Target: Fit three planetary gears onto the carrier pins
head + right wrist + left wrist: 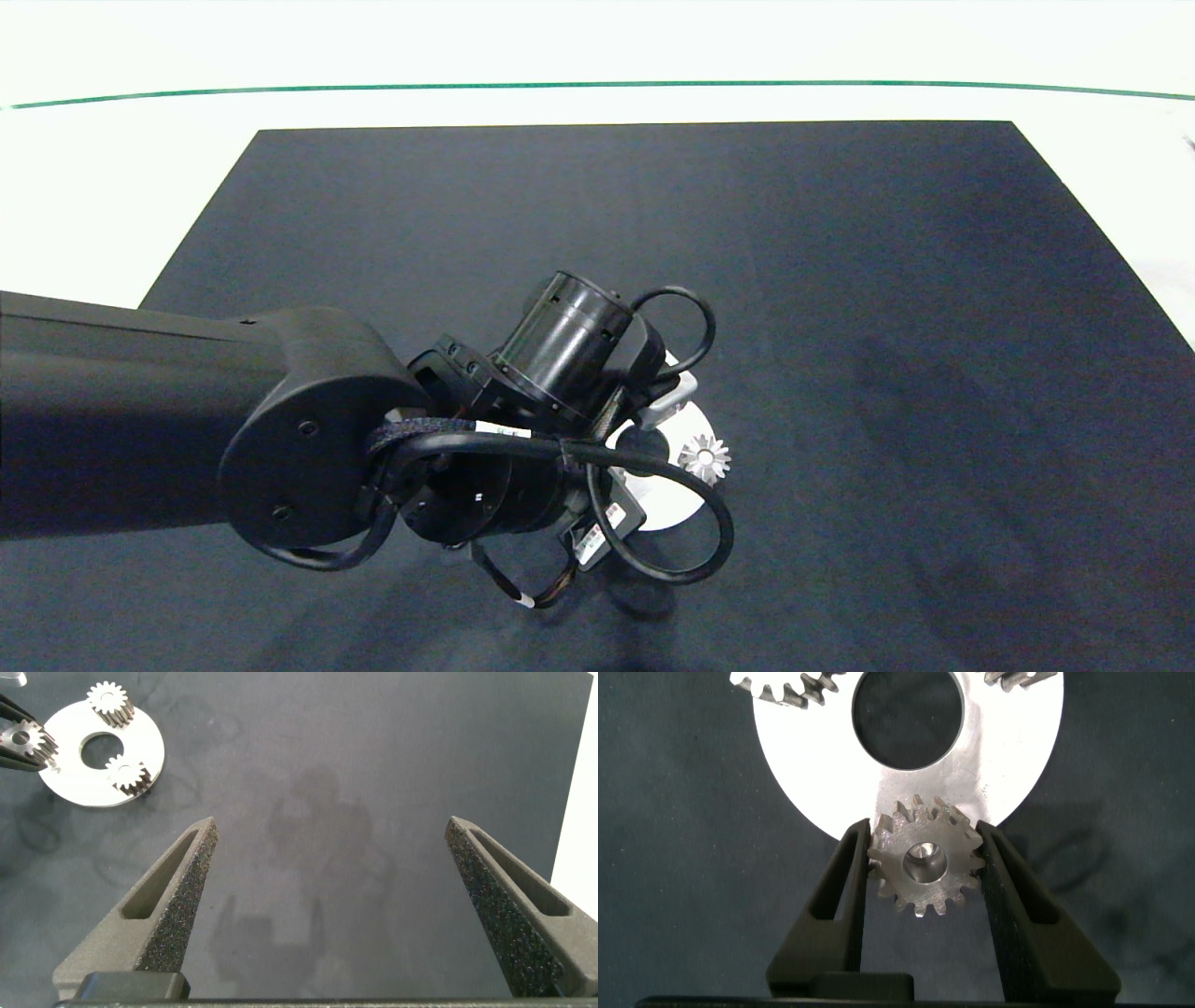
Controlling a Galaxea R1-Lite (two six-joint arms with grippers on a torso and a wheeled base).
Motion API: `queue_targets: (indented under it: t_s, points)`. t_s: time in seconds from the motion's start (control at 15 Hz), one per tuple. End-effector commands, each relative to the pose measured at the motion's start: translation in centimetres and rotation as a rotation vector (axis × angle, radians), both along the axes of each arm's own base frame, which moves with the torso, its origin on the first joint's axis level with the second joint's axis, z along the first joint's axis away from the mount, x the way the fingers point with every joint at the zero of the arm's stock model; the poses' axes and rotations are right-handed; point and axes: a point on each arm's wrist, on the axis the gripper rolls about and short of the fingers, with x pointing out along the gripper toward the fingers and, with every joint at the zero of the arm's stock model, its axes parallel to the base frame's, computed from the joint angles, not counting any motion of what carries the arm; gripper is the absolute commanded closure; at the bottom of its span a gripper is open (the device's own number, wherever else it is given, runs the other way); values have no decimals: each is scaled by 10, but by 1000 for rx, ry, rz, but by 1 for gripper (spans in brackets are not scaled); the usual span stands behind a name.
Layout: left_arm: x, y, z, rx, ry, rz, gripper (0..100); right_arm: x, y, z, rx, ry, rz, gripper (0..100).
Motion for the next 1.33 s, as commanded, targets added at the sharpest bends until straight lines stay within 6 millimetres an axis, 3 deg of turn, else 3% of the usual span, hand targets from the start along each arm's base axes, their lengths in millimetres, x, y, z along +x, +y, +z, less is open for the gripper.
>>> queue_targets:
  t_s: [0.07, 0.33, 0.4, 0.87, 1.0, 1.13, 1.33]
  points:
    - [0, 0, -1, 5, 1, 2, 90, 0, 0, 0, -2, -1, -1, 0]
    - [0, -2, 1, -25, -11, 9, 90, -1, -1, 0, 1, -4, -1, 0]
    - [0, -2, 2, -31, -11, 13, 0, -1, -1, 0, 1, -4, -1, 0]
    - [-1, 0, -1, -23, -2, 17, 0, -2, -2, 0, 2, -5, -1, 0]
    - [-4, 6, 10, -47, -25, 19, 0, -2, -2, 1, 3, -6, -1, 0]
    - [-15, 29, 39, -113, -80, 39, 0, -2, -2, 1, 4, -8, -1, 0]
    - [-16, 100, 69, -179, -164, 220, 0, -1, -1, 0, -3, -4, -4, 0]
